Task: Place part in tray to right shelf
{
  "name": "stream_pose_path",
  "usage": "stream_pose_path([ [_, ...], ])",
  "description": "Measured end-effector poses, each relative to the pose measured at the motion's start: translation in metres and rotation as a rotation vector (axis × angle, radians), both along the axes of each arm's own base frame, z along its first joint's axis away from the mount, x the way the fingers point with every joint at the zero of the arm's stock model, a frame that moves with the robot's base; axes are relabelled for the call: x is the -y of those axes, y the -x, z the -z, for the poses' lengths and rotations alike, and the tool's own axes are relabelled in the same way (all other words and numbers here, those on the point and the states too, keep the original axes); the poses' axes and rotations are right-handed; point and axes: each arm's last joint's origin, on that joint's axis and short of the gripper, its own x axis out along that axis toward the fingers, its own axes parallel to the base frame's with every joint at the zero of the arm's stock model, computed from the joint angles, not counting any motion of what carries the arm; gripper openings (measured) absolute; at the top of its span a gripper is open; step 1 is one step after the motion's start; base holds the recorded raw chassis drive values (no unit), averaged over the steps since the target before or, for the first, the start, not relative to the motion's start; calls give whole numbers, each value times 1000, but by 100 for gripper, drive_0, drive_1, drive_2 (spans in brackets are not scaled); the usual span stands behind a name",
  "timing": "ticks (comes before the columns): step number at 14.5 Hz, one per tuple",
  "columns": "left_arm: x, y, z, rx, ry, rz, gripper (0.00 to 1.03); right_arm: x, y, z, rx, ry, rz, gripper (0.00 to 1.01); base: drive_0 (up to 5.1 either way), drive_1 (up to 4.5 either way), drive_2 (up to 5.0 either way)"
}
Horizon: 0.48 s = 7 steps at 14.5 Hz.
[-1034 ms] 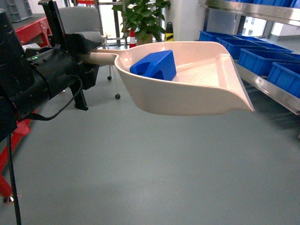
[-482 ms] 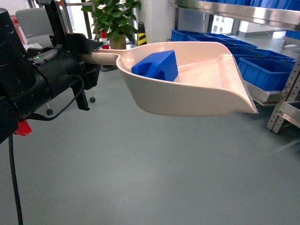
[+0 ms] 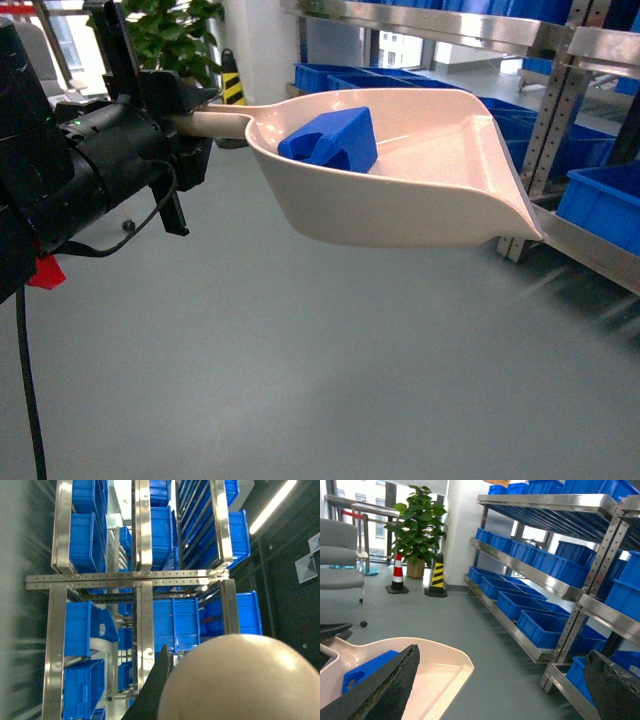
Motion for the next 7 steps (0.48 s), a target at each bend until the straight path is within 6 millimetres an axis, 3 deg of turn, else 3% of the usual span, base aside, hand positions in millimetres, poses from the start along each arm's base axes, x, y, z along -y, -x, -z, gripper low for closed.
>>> stream_pose_path([
  [7, 0, 0, 0, 0, 0, 0, 12, 0, 0, 0, 0, 0, 0, 98, -156, -156, -156],
])
